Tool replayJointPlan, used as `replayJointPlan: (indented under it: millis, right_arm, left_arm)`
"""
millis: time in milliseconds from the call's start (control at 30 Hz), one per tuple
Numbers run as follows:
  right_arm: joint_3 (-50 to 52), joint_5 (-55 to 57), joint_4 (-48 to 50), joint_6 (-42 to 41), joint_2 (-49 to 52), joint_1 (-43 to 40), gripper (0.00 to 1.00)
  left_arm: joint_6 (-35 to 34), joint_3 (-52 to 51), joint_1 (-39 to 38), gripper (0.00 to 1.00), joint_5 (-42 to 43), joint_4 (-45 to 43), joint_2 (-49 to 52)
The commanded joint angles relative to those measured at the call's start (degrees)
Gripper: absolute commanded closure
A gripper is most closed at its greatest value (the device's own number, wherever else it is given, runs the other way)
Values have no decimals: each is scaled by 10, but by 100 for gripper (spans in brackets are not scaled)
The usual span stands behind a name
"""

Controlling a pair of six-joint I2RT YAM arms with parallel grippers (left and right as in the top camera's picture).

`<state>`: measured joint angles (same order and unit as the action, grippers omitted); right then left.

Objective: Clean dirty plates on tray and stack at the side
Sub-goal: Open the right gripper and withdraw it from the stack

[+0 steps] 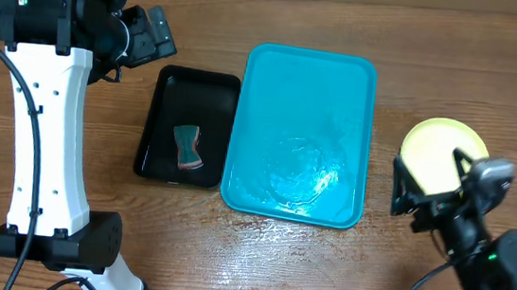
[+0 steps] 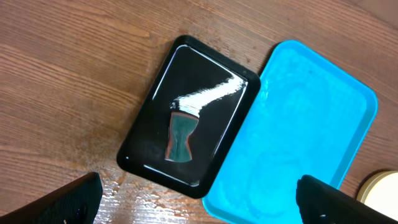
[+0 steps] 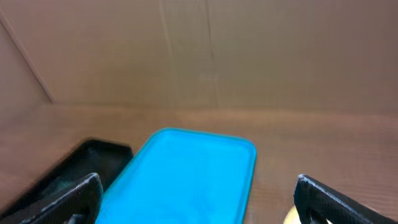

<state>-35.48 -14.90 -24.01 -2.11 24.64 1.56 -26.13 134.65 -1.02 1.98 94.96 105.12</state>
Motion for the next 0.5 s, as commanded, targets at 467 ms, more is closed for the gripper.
replayJointPlan:
  millis: [467]
  right_arm:
    - [315, 14, 203, 7, -245, 6, 0]
  left_arm:
    - [4, 9, 3, 0, 4, 0, -10]
